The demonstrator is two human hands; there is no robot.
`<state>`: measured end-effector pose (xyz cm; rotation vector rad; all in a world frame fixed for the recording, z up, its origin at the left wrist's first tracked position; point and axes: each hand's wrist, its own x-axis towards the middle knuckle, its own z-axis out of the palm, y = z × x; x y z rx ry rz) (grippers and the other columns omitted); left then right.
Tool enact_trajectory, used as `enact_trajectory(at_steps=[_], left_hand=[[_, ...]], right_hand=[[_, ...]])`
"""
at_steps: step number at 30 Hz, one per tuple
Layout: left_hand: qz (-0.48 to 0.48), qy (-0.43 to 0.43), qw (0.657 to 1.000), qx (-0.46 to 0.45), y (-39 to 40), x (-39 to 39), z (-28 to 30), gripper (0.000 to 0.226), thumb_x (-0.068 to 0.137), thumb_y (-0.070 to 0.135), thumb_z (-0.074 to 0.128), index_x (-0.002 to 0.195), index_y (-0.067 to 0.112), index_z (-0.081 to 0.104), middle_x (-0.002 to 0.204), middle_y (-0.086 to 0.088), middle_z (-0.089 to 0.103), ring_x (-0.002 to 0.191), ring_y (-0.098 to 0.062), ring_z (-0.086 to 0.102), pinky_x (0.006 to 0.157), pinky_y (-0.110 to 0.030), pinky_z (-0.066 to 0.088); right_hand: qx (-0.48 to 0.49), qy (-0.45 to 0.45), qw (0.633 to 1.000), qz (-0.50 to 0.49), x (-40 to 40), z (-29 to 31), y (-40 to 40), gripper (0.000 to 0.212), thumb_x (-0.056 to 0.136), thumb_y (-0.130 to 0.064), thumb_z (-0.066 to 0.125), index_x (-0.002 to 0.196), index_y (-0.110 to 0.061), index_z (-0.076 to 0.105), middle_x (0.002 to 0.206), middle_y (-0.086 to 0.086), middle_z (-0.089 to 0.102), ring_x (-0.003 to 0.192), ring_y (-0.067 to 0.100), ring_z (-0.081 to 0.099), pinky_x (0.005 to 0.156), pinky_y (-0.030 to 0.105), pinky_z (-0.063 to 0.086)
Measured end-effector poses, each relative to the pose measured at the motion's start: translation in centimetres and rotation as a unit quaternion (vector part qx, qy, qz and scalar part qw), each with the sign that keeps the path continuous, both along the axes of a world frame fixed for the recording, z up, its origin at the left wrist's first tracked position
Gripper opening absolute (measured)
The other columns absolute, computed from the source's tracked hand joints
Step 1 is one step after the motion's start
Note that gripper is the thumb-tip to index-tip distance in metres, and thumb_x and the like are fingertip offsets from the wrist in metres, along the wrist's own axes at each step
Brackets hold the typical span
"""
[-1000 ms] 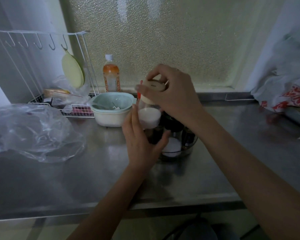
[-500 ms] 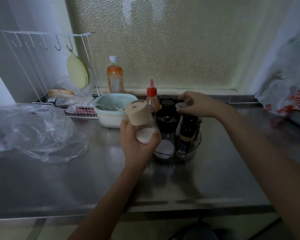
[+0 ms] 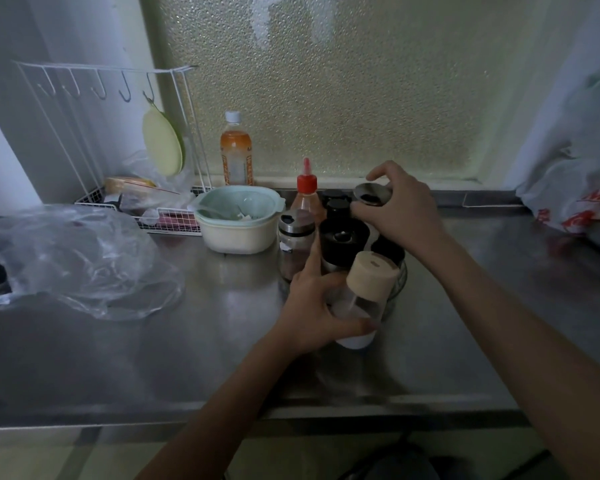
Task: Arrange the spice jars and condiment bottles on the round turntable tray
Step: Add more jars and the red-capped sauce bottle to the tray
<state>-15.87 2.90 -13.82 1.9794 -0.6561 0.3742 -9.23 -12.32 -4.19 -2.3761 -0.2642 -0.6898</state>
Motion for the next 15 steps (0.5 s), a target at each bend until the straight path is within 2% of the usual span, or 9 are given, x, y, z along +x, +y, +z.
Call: enact_trajectory(at_steps=[4,6,9,12,15], left_hand=[[0.035,-0.001,0.999,0.023,-0.4,-0.2,0.4,0.054,0.056,0.053,0.070,0.106,0.037,0.063,0.135,-0.005,0.035,0.126,-0.023,0.037,0.100,-0.055,0.038],[0.056,-0.036,0.998,0.015,-0.8,-0.6,0.3,0.054,0.055,0.054,0.070,0.106,0.038,0.062,0.135,-0.008,0.034,0.127,-0.026,0.035,0.101,-0.054,0.037],[0.082,-0.096,0.992,-0.021,-0.9,-1.1,0.0,0.061,0.054,0.048,0.076,0.111,0.034,0.061,0.138,-0.017,0.030,0.132,-0.033,0.031,0.105,-0.053,0.034],[0.136,-0.144,0.978,-0.071,-0.4,-1.4,0.4,0.059,0.054,0.050,0.073,0.107,0.030,0.060,0.127,-0.026,0.042,0.126,-0.037,0.036,0.110,-0.038,0.028],[0.173,-0.165,0.965,-0.104,0.4,-1.3,0.2,0.059,0.062,0.059,0.069,0.112,0.030,0.057,0.121,-0.030,0.047,0.123,-0.041,0.039,0.110,-0.030,0.025]], right_hand=[[0.034,-0.006,0.999,0.031,-0.8,0.4,0.7,0.044,0.067,-0.043,0.071,0.103,-0.026,0.052,0.083,0.006,0.064,0.082,0.024,0.060,0.071,0.038,0.051],[0.036,0.001,0.998,0.048,-1.0,0.5,1.0,0.043,0.068,-0.043,0.072,0.102,-0.025,0.053,0.080,0.005,0.064,0.076,0.020,0.061,0.069,0.038,0.051],[0.043,0.030,0.996,0.070,-0.7,0.7,1.1,0.038,0.069,-0.042,0.075,0.099,-0.026,0.058,0.077,-0.007,0.059,0.073,0.011,0.058,0.067,0.030,0.047],[-0.010,0.084,0.989,0.120,-0.2,0.7,1.1,0.040,0.066,-0.042,0.077,0.100,-0.030,0.059,0.081,-0.009,0.060,0.074,0.009,0.058,0.067,0.029,0.047],[-0.064,0.154,0.969,0.180,-0.1,0.1,1.7,0.045,0.064,-0.045,0.077,0.103,-0.036,0.058,0.096,-0.006,0.065,0.088,0.010,0.063,0.074,0.030,0.053]])
